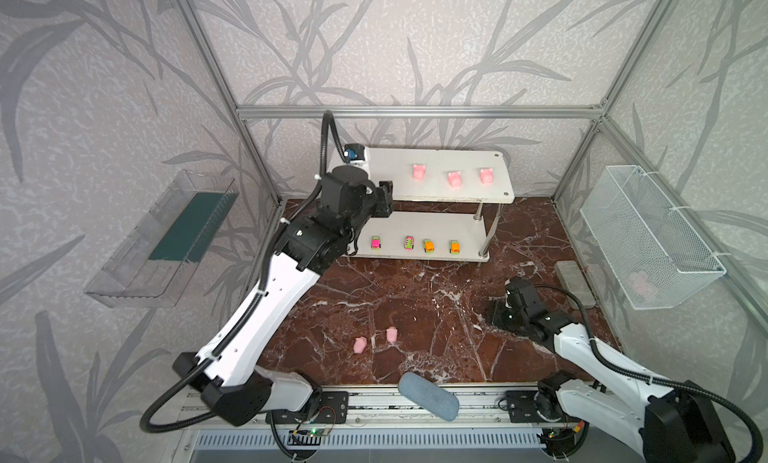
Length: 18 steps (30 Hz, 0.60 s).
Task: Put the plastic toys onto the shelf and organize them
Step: 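Withdraw the left gripper from the shelf down to the remaining pigs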
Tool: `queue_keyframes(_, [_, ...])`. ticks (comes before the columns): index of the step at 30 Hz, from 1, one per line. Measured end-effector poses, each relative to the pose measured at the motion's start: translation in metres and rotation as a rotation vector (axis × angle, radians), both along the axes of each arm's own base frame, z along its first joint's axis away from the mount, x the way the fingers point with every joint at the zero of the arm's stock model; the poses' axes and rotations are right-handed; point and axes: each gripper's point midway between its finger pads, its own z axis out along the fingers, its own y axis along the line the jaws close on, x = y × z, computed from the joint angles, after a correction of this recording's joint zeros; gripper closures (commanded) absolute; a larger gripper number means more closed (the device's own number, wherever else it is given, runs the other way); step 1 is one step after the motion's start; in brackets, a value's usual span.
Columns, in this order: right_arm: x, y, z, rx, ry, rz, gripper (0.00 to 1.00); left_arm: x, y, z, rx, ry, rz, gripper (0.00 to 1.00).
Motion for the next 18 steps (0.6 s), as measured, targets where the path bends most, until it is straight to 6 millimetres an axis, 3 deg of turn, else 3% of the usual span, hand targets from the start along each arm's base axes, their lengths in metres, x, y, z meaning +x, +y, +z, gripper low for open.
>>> queue_keyframes(5, [0.003,0.004,0.005,0.014,-0.024,0.023,0.39,-0.062,0.031,-0.04,-0.036,0.028,-0.004,0.41])
queue_keyframes(9, [0.006,0.006,0.01,0.017,-0.036,0.031,0.39,-0.095,0.044,-0.08,-0.078,0.075,-0.01,0.4])
queue_keyframes(18, [0.015,0.011,0.021,0.026,-0.059,0.036,0.39,-0.13,0.052,-0.231,0.0,0.364,0.004,0.4])
